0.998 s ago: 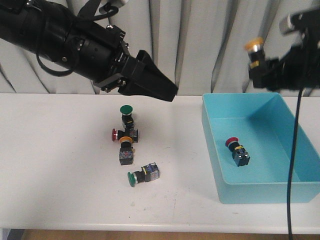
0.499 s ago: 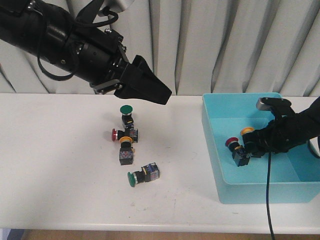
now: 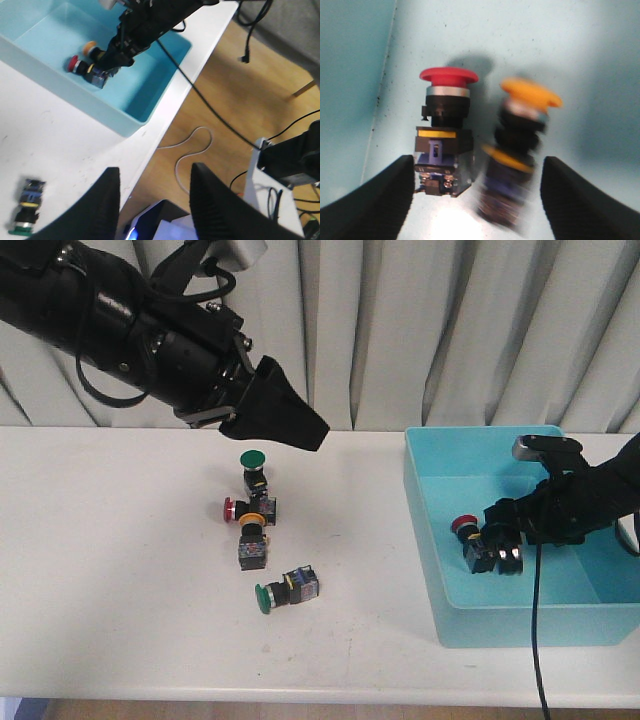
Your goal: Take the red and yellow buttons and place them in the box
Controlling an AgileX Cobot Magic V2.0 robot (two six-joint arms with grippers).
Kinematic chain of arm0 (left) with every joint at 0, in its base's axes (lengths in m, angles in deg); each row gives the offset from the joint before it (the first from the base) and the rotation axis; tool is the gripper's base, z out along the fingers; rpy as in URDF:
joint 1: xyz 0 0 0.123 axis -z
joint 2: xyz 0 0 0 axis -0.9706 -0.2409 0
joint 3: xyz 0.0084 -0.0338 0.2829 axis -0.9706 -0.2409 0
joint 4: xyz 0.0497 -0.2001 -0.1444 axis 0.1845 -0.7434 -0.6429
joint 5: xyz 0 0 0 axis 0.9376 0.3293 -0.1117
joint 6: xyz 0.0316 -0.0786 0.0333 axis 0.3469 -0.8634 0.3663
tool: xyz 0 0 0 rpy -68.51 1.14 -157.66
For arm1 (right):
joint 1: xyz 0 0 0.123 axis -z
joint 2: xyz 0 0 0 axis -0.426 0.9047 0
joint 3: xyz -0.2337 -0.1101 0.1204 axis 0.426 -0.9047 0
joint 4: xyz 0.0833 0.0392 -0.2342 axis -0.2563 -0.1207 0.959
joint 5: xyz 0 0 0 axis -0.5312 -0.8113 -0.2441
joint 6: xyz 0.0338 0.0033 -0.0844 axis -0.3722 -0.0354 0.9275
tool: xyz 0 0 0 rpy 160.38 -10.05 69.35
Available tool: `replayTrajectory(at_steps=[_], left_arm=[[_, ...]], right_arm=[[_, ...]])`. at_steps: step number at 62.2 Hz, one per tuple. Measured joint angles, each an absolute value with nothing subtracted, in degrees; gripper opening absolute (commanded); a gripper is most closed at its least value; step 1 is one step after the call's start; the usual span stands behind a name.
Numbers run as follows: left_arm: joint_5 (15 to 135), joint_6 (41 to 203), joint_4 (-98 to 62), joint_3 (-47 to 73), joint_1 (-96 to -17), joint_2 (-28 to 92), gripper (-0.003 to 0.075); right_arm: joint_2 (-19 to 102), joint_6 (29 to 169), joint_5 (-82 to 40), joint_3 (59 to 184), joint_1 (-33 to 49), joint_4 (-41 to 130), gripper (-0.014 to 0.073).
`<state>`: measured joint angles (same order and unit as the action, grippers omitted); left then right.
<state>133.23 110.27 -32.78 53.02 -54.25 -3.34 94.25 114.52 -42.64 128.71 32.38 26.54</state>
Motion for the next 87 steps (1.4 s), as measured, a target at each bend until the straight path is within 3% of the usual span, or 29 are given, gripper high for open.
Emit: replayTrajectory(at_steps=[9, 16, 27, 33, 53, 62, 73, 87], left_arm=[[133.23, 110.27, -29.52, 53.02, -54.25, -3.34, 0.0182], [133.23, 110.27, -26.09, 53.02, -54.25, -3.34, 0.0118], [133.54, 109.45, -19.05, 53.02, -54.25, -3.34, -0.0003], [133.54, 108.55, -15.07, 53.02, -54.25, -3.34, -0.0008], [129.72, 106.82, -11.07, 52.83, -54.50, 2.48, -0.0008], [125.55, 106.23, -11.13, 50.80, -54.50, 9.28, -0.0008], [116.83, 105.94, -10.09, 37.29, -54.50, 19.32, -0.0008], [94.98, 105.00, -9.74, 10.61, -54.50, 32.66, -0.0008]], right_arm=[[91.10, 114.47, -42.57, 128.71, 32.38, 25.83, 0.0512], [85.98, 114.77, -43.38, 128.71, 32.38, 23.55, 0.0419], [74.34, 121.41, -46.40, 128.71, 32.38, 14.49, 0.0142], [66.80, 128.52, -47.66, 128.71, 32.38, 8.05, -0.0017], [47.68, 143.42, -57.42, 128.64, 29.78, -7.52, -0.0006], [40.47, 145.52, -54.55, 123.86, 25.24, -9.10, -0.0006], [31.02, 148.51, -44.98, 108.59, 23.35, -9.47, -0.0006], [18.79, 149.77, -36.63, 90.21, 23.35, -9.61, -0.0006]])
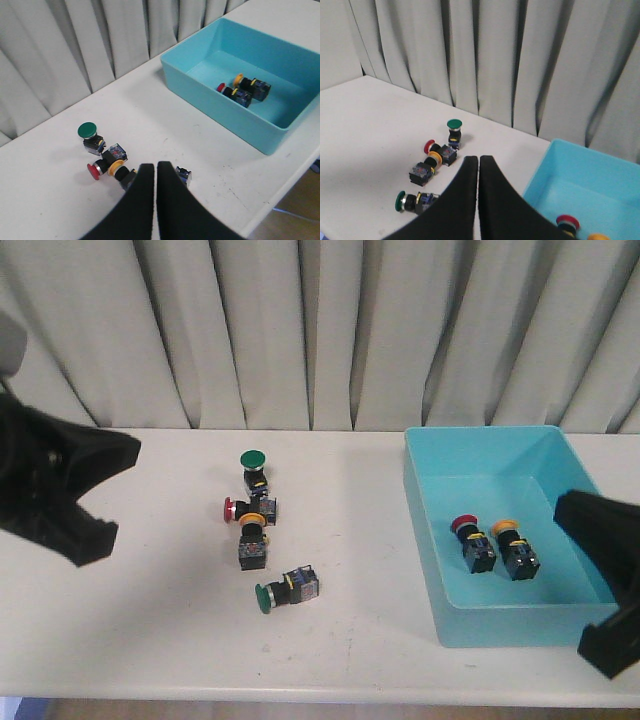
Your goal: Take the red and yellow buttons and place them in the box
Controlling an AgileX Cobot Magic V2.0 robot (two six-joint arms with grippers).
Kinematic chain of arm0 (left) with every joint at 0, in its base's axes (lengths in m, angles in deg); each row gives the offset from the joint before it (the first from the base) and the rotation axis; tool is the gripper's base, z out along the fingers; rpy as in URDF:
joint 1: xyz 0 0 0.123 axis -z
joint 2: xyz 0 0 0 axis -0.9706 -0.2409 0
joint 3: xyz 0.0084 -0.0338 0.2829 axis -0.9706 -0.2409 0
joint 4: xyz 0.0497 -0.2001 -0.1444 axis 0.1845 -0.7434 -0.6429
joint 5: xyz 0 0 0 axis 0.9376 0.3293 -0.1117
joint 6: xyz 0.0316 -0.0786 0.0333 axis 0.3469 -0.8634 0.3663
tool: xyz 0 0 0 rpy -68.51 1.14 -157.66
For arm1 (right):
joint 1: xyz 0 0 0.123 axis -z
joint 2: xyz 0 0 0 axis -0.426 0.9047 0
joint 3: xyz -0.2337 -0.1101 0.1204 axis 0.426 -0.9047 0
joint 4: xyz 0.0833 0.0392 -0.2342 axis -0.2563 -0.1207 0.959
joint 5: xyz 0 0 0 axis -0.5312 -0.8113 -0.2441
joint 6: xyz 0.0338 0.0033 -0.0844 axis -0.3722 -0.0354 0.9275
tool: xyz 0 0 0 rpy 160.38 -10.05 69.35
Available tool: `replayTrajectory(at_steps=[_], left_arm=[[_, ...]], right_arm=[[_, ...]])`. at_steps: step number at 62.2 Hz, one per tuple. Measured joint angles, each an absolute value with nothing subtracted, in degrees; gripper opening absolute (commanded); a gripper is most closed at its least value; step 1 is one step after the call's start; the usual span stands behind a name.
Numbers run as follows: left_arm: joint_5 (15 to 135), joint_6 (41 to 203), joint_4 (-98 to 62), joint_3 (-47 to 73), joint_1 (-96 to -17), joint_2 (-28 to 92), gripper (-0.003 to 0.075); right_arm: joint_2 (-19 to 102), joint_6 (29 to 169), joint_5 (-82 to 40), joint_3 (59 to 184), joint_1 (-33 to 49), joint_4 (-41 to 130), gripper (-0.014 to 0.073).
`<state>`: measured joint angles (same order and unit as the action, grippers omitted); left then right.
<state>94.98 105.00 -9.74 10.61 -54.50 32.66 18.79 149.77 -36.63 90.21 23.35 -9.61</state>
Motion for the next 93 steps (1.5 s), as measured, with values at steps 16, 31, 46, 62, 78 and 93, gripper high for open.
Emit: replayTrajectory(at_steps=[16, 31, 46, 62, 78, 93], left_arm=[[78.35, 102.88, -10.08, -5.22, -54.50, 41.55, -0.0007], [77.46, 102.76, -10.21, -5.59, -54.50, 42.96, -0.0007], [77.46, 102.76, -10.21, -5.59, -54.50, 42.96, -0.0007], [78.87, 102.87, -8.80, -6.94, -54.50, 43.76, -0.0007], [68.89, 102.93, -7.58, -24.80, -54.50, 54.94, -0.0007], [48.15, 101.56, -7.97, -44.99, -57.22, 70.92, -0.0007]], right_arm=[[12.81, 149.88, -34.59, 80.26, 23.35, -9.67, -0.0006], [12.76, 149.95, -34.49, 79.52, 23.35, -9.78, -0.0006], [12.76, 149.95, -34.36, 79.52, 23.35, -9.84, -0.0006], [12.76, 149.95, -34.24, 79.52, 23.35, -9.84, -0.0006], [12.76, 149.95, -34.23, 79.52, 23.35, -9.84, -0.0006], [12.76, 149.95, -34.23, 79.52, 23.35, -9.84, -0.0006]])
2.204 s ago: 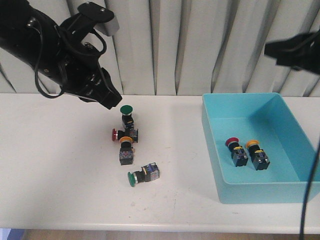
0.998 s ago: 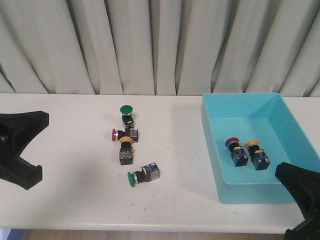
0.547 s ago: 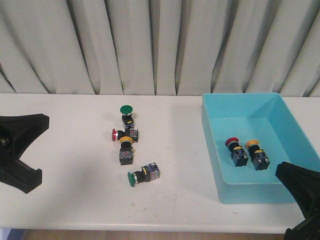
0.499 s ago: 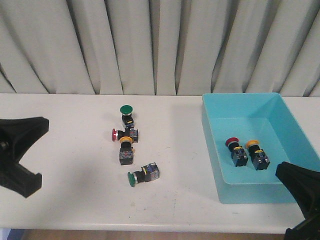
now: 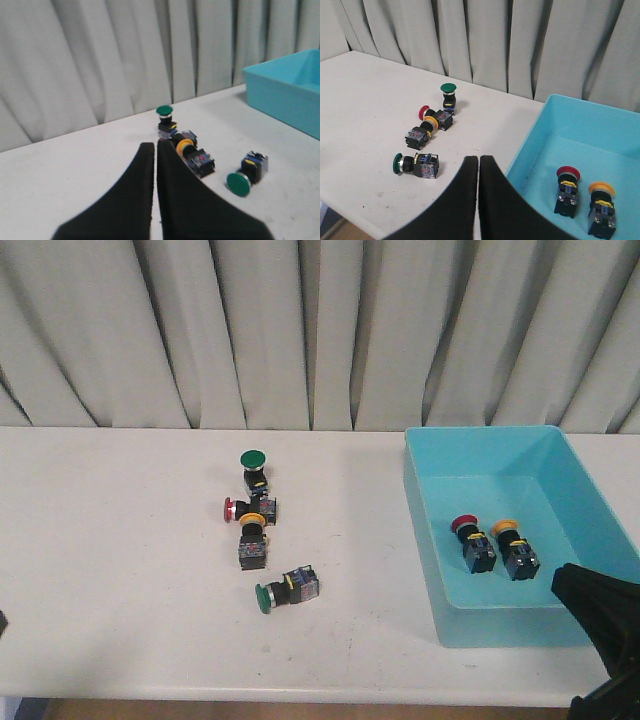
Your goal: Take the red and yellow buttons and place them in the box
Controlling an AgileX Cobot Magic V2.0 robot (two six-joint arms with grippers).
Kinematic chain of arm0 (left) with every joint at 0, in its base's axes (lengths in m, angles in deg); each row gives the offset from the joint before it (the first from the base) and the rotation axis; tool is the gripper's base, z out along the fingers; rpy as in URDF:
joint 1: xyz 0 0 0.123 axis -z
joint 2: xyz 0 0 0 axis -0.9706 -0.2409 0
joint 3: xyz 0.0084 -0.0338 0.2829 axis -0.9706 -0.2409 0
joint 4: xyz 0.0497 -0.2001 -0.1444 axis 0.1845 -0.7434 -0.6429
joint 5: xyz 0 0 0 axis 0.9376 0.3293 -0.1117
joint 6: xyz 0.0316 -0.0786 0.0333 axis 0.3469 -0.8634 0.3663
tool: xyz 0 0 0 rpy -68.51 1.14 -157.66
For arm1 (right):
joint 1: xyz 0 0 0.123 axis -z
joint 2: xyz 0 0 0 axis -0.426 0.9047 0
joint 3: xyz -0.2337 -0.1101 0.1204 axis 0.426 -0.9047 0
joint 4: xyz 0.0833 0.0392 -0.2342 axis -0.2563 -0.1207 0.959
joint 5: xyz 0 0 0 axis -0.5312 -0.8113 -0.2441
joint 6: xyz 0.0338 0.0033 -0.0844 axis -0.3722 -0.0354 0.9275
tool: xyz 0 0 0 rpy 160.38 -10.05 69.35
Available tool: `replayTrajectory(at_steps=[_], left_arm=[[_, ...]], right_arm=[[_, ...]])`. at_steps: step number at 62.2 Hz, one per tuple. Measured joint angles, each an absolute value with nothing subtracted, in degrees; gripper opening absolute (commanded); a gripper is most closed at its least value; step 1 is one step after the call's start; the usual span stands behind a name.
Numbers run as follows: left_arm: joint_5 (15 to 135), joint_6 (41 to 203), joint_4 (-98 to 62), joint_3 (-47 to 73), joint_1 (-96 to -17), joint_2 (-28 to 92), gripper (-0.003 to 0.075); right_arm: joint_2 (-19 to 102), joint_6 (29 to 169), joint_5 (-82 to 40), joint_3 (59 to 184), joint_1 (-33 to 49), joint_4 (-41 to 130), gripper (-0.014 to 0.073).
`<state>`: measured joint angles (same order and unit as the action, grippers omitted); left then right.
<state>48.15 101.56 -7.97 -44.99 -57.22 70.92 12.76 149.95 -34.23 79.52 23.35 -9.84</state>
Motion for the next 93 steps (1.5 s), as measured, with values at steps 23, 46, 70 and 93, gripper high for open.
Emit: replayTrajectory(at_steps=[23, 46, 70, 93], left_arm=[[58.65, 102.81, -8.04, -45.56, -72.79, 86.56, -0.0007], [65.07, 102.93, -7.88, -45.56, -76.32, 89.84, -0.0007], [64.97, 89.56, 4.53, -45.56, -76.32, 89.84, -0.0007], [64.60, 81.88, 9.78, -45.56, -76.32, 89.84, -0.0007]], right_arm=[[12.76, 150.07, -34.17, 79.52, 23.35, -9.89, -0.0006], [12.76, 150.07, -34.17, 79.52, 23.35, -9.89, -0.0006], [12.76, 150.07, -34.17, 79.52, 23.35, -9.89, -0.0006], [12.76, 150.07, -34.17, 79.52, 23.35, -9.89, -0.0006]])
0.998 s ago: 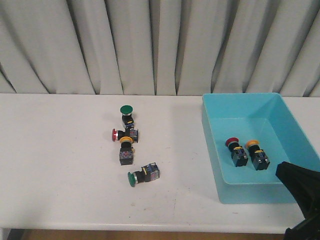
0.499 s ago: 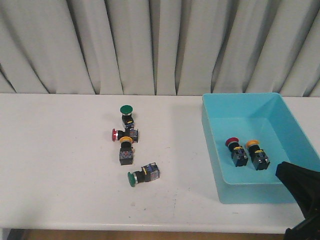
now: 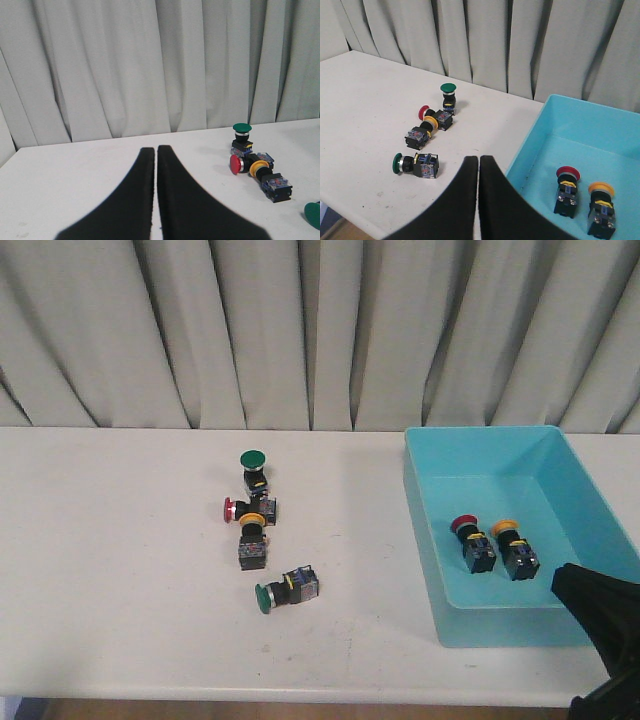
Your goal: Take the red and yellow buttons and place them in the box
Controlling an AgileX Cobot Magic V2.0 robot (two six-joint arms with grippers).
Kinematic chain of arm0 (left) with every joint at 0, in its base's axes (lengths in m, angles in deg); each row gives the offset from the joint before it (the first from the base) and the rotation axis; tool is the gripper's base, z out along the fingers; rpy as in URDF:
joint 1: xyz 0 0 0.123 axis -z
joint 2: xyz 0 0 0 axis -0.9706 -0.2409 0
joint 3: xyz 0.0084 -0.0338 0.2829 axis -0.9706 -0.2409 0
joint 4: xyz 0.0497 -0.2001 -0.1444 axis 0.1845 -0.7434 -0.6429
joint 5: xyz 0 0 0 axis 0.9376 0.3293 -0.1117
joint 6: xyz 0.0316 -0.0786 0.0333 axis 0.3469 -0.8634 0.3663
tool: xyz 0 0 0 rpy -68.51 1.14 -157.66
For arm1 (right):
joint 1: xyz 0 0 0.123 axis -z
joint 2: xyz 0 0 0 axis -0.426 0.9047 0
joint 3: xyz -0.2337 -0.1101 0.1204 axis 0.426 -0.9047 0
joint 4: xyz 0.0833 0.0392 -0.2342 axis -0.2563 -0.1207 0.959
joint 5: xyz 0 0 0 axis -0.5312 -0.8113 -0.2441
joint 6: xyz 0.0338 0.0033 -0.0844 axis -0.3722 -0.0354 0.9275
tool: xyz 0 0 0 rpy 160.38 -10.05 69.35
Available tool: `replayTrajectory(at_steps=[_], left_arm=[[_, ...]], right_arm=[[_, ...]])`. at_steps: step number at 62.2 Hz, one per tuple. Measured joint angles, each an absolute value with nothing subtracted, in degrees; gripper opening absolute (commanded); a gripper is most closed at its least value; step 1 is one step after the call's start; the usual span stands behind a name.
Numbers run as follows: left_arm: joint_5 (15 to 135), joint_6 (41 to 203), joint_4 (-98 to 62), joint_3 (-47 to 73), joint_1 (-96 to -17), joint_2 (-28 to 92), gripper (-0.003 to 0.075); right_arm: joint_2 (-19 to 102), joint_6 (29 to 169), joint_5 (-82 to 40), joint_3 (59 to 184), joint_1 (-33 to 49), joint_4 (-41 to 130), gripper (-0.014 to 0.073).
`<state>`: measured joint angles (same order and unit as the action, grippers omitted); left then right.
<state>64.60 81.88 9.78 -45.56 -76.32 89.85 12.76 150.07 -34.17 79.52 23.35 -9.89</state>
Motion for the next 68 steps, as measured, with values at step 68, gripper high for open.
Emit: replayTrajectory(at_steps=[68], left_arm=[[64.60, 81.88, 9.83, -45.56, -76.32, 89.84, -0.0007]], right_arm=[[-0.24, 100.07, -32.69, 77.61, 23.35, 37.30, -0.0006]])
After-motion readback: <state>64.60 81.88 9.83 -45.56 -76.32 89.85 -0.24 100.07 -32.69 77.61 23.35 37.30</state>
